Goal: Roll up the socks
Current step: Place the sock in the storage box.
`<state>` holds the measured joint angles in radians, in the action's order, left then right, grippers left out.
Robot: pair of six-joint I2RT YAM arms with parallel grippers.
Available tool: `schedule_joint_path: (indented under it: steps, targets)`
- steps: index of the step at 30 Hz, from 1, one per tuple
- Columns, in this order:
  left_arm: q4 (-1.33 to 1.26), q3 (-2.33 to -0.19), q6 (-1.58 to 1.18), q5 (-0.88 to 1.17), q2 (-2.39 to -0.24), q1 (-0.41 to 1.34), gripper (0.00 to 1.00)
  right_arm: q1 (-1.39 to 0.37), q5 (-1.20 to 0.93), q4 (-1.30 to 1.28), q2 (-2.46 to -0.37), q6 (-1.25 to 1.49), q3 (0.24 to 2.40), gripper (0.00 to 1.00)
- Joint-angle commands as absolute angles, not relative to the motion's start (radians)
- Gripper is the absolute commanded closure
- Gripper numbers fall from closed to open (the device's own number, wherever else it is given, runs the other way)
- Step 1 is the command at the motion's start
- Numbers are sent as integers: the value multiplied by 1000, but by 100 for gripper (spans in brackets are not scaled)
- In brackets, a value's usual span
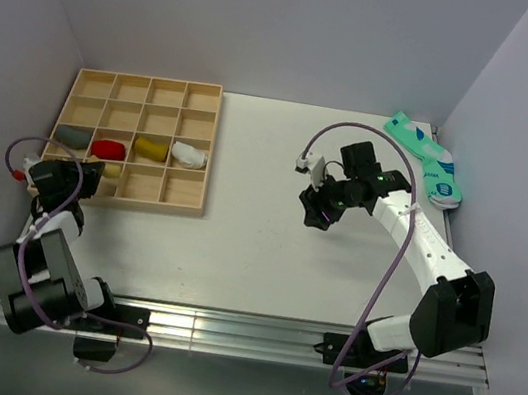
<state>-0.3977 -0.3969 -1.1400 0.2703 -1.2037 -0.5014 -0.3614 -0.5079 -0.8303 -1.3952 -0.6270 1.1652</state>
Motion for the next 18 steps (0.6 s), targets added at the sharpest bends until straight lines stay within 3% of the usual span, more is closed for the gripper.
schedule_joint_path:
  steps: [1,18]
  targets:
    - [-486,-465,-1077,339,-1290,-515,100,-353,-541,-808,-1416,-652,1221,43]
    - [-310,-594,-1005,256,-1539,-517,100,-345,-554,-796,-1462,-670,1206,44]
